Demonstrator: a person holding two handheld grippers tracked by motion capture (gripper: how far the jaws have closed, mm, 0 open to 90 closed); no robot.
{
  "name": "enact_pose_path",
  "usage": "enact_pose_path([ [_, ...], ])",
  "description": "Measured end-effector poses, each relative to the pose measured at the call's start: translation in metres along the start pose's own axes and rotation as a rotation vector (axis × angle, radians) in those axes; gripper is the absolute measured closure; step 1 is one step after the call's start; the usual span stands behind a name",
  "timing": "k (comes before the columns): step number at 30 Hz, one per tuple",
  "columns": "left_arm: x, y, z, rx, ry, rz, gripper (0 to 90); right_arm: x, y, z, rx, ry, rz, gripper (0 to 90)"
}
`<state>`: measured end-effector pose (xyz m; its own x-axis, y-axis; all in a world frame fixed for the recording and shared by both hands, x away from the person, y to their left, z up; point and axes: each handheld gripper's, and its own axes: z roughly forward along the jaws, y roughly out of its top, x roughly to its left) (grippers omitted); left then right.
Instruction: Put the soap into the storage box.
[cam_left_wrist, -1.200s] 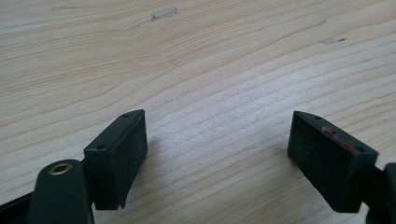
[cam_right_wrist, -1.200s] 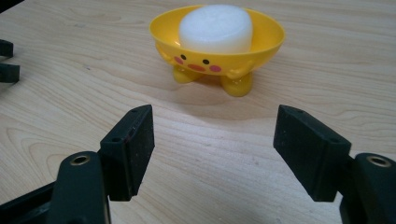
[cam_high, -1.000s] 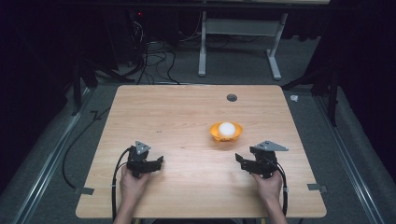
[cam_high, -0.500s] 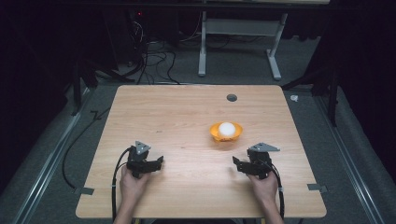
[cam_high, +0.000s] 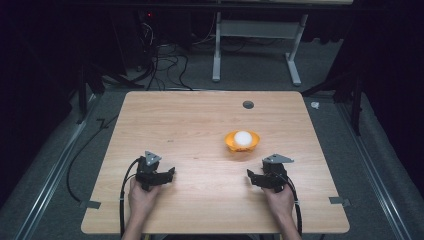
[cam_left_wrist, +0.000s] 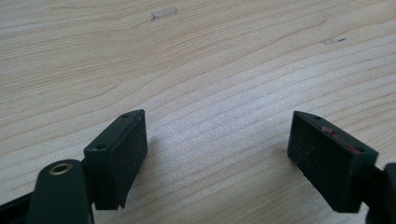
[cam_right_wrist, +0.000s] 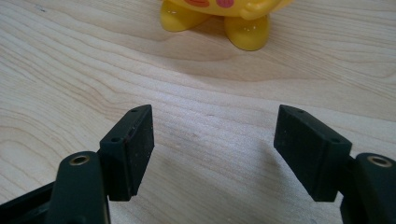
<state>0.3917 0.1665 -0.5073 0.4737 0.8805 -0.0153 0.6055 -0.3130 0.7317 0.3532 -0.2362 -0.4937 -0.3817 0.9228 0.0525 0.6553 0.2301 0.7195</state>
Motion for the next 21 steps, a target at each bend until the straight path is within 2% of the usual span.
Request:
enact_pose_path([
  [21,0.0,0.0,0.0,0.0,0.0,0.0,20.5,-0.0008,-0.0028,0.0059,0.01,-0.005,0.004,29.3],
])
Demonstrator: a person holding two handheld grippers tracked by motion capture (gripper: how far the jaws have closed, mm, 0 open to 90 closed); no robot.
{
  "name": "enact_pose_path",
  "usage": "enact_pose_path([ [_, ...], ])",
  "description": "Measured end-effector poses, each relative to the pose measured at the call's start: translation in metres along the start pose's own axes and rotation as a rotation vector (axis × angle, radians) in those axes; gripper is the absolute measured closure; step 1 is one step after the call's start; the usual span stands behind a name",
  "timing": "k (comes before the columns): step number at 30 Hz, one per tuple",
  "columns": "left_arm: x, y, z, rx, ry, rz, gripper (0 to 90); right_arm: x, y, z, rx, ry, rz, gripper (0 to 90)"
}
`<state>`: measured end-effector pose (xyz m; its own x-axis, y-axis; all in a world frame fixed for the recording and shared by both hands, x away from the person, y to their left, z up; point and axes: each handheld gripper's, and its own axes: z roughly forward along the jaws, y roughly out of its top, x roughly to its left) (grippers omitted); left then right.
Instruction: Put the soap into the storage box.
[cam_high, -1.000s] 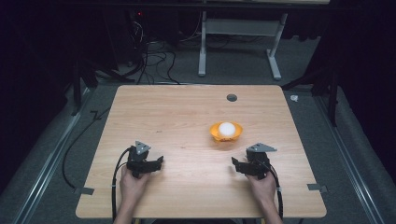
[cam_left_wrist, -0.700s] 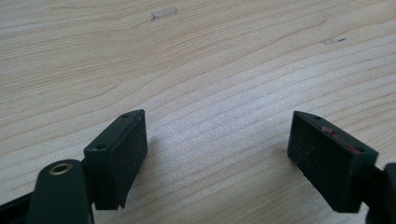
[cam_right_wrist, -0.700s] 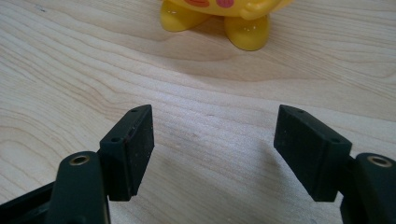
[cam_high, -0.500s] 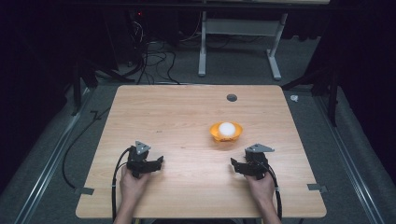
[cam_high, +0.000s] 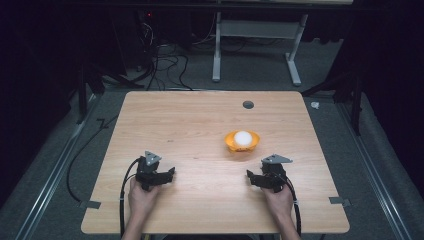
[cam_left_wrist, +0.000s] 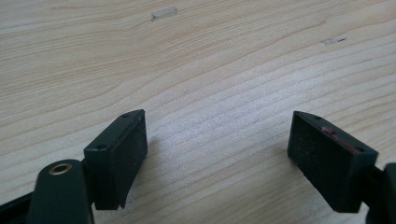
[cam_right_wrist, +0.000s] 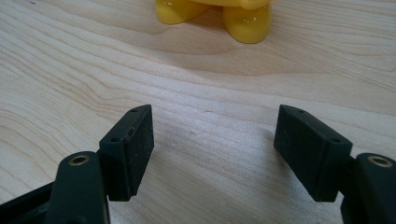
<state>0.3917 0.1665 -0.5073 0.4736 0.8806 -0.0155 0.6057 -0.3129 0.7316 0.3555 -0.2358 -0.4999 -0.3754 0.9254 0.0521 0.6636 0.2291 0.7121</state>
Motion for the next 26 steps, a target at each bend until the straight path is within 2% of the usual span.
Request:
enact_pose_path([
  [7,0.0,0.0,0.0,0.0,0.0,0.0,20.5,0.0004,-0.0001,0.0008,-0.002,-0.007,-0.01,28.6],
  [11,0.0,0.0,0.0,0.0,0.0,0.0,20.5,0.0049,-0.001,0.0033,-0.005,-0.044,-0.051,27.2],
  [26,0.0,-0.0001,-0.0001,0.0,0.0,-0.001,20.4,0.0056,0.0003,0.005,-0.002,-0.038,-0.055,25.4],
])
